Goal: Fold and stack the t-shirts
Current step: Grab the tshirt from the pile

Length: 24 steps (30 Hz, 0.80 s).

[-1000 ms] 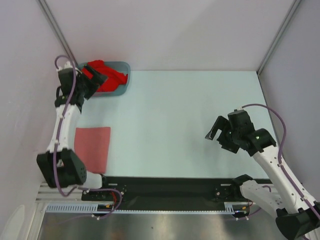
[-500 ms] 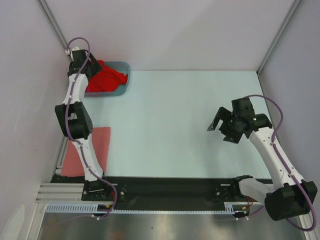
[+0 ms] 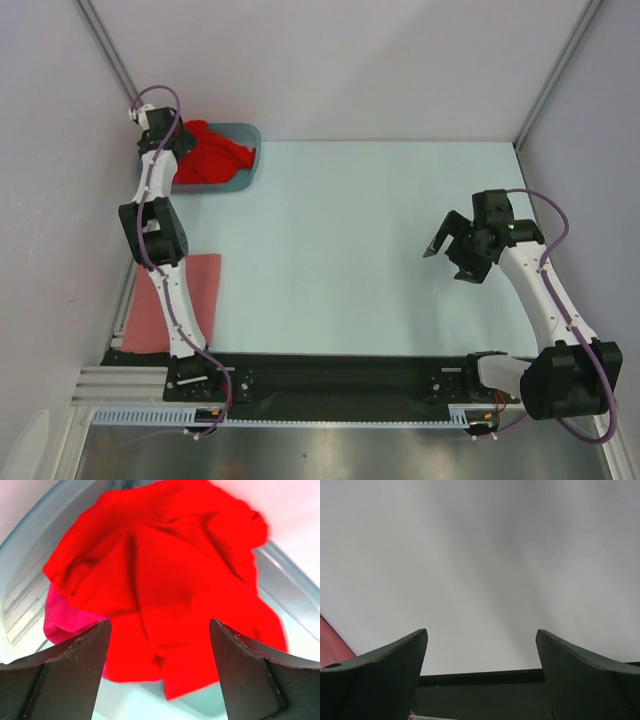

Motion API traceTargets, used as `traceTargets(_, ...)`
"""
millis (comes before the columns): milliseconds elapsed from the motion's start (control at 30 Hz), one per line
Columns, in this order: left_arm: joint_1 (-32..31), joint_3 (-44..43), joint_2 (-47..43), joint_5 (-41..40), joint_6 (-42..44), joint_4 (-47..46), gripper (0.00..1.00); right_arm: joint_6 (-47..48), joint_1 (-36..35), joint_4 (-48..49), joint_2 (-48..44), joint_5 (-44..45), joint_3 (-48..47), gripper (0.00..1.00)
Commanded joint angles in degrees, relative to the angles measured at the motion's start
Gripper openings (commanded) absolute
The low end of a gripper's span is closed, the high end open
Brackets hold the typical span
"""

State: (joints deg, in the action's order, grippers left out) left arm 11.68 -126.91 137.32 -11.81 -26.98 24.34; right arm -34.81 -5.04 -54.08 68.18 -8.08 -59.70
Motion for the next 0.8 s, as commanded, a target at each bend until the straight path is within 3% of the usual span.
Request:
traceTargets(0, 1.32, -1.93, 2.42, -0.41, -1.31, -3.24, 0.85, 1.15, 1.26, 1.53, 0.54, -0.45, -2.26, 0.97)
traceTargets(200, 2.99, -2.90, 5.50, 4.16, -5.36, -6.23, 0.77, 0.88, 2.49, 2.14, 0.99, -0.54, -1.30, 0.97)
traceTargets(300, 3.08, -3.34, 6.38, 6.10, -5.63, -8.78, 0.67, 0.71, 2.93, 2.14, 1.42, -0.80, -1.03, 0.97)
traceTargets(433, 3.08, -3.43, 5.43, 6.54, -6.15, -9.75, 0.46, 0.62, 2.93, 1.79, 2.65, -1.06, -1.29, 0.96)
traceTargets(500, 3.08, -3.17, 4.72, 6.54, -6.15, -9.75, 0.45, 0.62, 3.02, 1.96, 2.75, -1.41, -1.21, 0.96)
traceTargets(567, 3.00, -3.08, 3.75, 6.28, -6.07, -9.66, 0.59, 0.27, 3.02, 2.14, 2.66, -1.59, -1.12, 0.97)
traceTargets(600, 3.08, -2.99, 3.49, 6.36, -5.80, -9.57, 0.61, 0.18, 3.02, 2.40, 2.57, -1.85, -1.03, 0.96)
traceTargets(767, 3.08, -2.12, 1.64, 7.06, -5.27, -9.31, 0.39, -0.44, 3.02, 2.76, 2.13, -2.65, -0.24, 0.96)
